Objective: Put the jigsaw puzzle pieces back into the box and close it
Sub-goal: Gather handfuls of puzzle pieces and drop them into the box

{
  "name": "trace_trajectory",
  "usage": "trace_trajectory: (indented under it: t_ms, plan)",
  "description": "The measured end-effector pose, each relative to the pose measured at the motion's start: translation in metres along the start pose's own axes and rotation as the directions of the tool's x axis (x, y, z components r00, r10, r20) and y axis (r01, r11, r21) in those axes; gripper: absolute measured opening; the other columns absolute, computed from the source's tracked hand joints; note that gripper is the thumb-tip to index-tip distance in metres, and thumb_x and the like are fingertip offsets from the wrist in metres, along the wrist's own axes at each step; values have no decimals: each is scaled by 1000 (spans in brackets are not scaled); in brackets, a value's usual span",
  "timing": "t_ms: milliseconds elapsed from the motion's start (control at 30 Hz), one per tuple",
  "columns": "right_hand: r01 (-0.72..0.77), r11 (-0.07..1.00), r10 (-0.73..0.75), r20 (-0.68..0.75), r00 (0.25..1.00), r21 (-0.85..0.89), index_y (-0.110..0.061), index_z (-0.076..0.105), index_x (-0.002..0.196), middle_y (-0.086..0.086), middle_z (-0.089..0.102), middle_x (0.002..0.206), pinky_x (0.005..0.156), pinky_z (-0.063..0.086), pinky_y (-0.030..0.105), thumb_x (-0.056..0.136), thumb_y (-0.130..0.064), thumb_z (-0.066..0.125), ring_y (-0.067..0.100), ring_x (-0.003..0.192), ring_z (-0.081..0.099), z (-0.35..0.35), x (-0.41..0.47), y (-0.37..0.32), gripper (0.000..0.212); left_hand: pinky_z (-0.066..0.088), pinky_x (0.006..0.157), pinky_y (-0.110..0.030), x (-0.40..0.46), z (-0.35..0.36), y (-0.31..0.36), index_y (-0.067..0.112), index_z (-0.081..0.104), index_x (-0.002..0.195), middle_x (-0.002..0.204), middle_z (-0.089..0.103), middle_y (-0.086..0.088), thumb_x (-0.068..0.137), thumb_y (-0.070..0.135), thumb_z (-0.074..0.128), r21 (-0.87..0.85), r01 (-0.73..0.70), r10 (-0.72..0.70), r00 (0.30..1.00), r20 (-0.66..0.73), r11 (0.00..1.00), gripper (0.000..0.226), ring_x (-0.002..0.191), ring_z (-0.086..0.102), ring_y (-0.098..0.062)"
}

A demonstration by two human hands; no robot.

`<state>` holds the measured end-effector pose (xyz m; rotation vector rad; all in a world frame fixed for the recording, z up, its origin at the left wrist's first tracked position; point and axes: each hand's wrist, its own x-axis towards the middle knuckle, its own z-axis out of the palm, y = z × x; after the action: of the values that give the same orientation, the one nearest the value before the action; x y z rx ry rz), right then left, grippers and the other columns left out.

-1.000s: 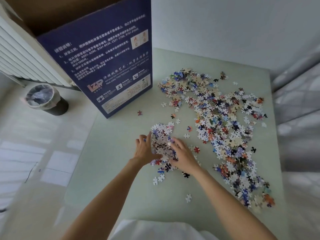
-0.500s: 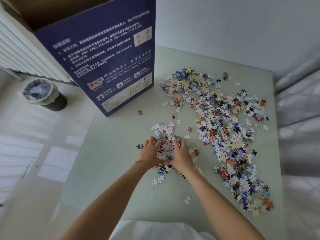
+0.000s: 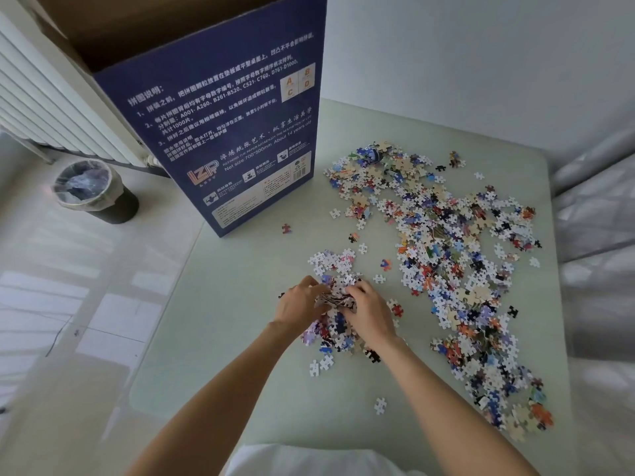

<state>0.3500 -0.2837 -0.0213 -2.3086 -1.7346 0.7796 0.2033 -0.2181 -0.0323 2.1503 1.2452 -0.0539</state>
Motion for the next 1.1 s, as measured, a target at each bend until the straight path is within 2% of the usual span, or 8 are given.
trace_trajectory:
  t_ms: [200, 333, 500, 667, 767, 800, 900, 1100]
  plan:
    - [29, 998, -28, -26, 999, 53, -14, 63, 111, 1, 63, 108, 73, 51, 26, 85, -23, 66, 15, 88, 60, -4, 3, 2, 28, 46, 63, -21, 2, -7, -5, 38, 61, 117, 109, 63, 12, 88, 50, 54, 151, -59, 68, 996, -50, 987, 32, 84, 62, -10]
    - [-19, 995, 23, -49, 999, 93, -16, 65, 111, 1, 66, 102, 69, 46, 20, 84, -28, 67, 14, 86, 61, -8, 1, 9, 29, 45, 63, -22, 2, -11, -8, 37, 63, 115, 105, 65, 12, 88, 51, 53, 133, -39, 51, 995, -87, 990, 32, 83, 63, -10]
    - [-61, 976, 69, -30, 997, 210, -9, 62, 119, 7, 67, 110, 82, 45, 22, 83, -28, 67, 20, 97, 64, -17, -3, 16, 41, 51, 66, -24, -2, -17, -15, 33, 65, 113, 108, 66, 11, 87, 52, 54, 99, 4, 9, 991, -134, 995, 34, 84, 64, -9]
    - [-35, 971, 48, -52, 998, 236, -9, 60, 121, 7, 65, 118, 76, 48, 18, 82, -30, 68, -3, 55, 56, -34, -6, 14, 45, 45, 61, -21, -8, -31, -13, 32, 68, 108, 105, 67, 12, 85, 55, 54, 86, 0, 17, 980, -200, 996, 35, 79, 63, -9]
    - [8, 973, 10, -78, 997, 231, -7, 62, 119, 7, 66, 115, 78, 40, 7, 81, -31, 68, 8, 81, 67, -51, -6, 8, 45, 40, 55, -18, -14, -48, -6, 29, 71, 105, 98, 69, 10, 84, 53, 56, 67, -40, 57, 959, -278, 997, 35, 71, 62, -9]
    - [31, 974, -11, -90, 996, 226, -7, 63, 117, 6, 69, 109, 73, 39, 4, 80, -32, 69, 3, 75, 64, -57, -6, 7, 45, 42, 55, -19, -16, -55, -3, 28, 71, 103, 95, 70, 9, 84, 52, 57, 54, -66, 80, 949, -304, 996, 34, 68, 63, -9]
    - [111, 966, -80, -138, 987, 235, -7, 66, 113, 7, 72, 97, 57, 39, 3, 78, -34, 70, -6, 56, 49, -82, -3, -7, 45, 42, 51, -15, -25, -94, 8, 24, 74, 96, 82, 71, 6, 83, 47, 60, 54, -181, 186, 876, -445, 982, 30, 57, 55, 0]
    - [295, 855, -197, -259, 946, 427, -6, 65, 111, 2, 68, 102, 65, 48, 6, 76, -24, 71, -8, 67, 61, -177, 14, -64, 39, 49, 49, -20, -32, -233, 33, 17, 74, 94, 80, 70, 4, 85, 39, 61, 247, -330, 398, 545, -738, 911, 27, 61, 55, -2]
